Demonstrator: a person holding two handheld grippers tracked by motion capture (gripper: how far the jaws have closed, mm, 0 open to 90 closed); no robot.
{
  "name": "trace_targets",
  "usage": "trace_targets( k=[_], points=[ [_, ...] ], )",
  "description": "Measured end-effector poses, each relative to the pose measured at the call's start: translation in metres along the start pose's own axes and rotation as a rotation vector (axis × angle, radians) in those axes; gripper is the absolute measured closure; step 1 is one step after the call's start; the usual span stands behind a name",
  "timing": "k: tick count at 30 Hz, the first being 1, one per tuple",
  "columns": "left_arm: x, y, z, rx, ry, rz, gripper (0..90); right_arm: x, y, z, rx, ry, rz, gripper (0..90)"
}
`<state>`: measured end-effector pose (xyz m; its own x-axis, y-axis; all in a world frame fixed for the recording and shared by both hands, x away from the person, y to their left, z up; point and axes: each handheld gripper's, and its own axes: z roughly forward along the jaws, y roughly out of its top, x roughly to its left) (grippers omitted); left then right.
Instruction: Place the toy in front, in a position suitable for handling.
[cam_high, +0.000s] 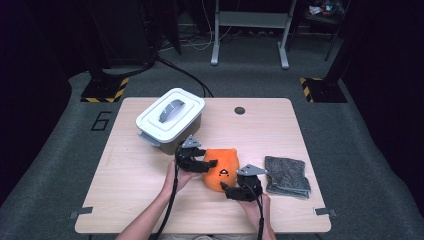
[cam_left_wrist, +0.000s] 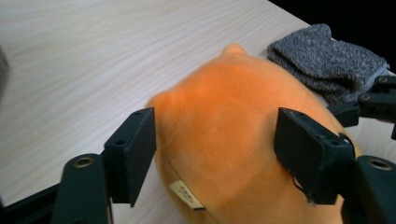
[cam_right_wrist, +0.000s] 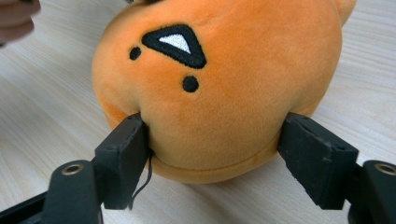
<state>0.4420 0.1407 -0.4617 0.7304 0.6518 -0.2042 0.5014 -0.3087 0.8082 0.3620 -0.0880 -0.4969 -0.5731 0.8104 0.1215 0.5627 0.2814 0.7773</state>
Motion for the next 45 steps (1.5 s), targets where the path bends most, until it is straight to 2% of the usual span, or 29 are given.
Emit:
trace_targets(
  k=[3,5,8,10,13,16,20,22,26,32,35,39,45],
  points=[
    [0.004,0.008,-0.002,0.002,0.019,0.007,29.1,-0.001,0.000,0.000,0.005,0.004,0.001,25.7],
    [0.009,0.012,0.001,0.022,0.027,0.012,30.1,-0.001,0.000,0.000,0.004,0.001,-0.002,25.7],
    [0.015,0.015,0.012,0.059,-0.001,-0.007,29.9,-0.002,-0.002,0.001,0.007,0.006,0.011,26.3],
    [0.021,0.015,0.015,0.069,-0.044,-0.021,31.3,-0.003,-0.002,0.001,0.012,0.007,0.006,28.5],
    [0.026,0.012,0.021,0.094,-0.123,-0.051,39.6,-0.004,-0.004,0.001,0.015,0.022,0.029,33.7],
    [0.028,0.010,0.024,0.108,-0.154,-0.049,47.6,-0.006,-0.005,0.002,0.022,0.029,0.040,39.8],
    [0.025,0.007,0.028,0.125,-0.159,-0.040,62.7,-0.010,-0.004,0.004,0.025,0.039,0.049,51.6],
    [0.022,0.006,0.028,0.121,-0.145,-0.026,68.6,-0.012,-0.004,0.005,0.024,0.044,0.059,57.4],
    [0.016,0.004,0.021,0.088,-0.114,0.008,74.9,-0.013,-0.005,0.003,0.009,0.048,0.068,64.0],
    [0.005,0.007,0.001,0.021,-0.104,0.012,76.9,-0.016,0.001,-0.007,-0.021,0.049,0.059,68.3],
    [-0.001,0.010,-0.008,-0.023,-0.098,0.006,77.0,-0.020,0.009,-0.016,-0.040,0.054,0.054,68.5],
    [-0.010,0.014,-0.016,-0.069,-0.088,-0.003,77.0,-0.028,0.023,-0.026,-0.057,0.039,0.023,68.8],
    [-0.017,0.013,-0.019,-0.115,-0.071,-0.030,77.3,-0.039,0.039,-0.033,-0.043,0.030,-0.004,69.3]
  ],
)
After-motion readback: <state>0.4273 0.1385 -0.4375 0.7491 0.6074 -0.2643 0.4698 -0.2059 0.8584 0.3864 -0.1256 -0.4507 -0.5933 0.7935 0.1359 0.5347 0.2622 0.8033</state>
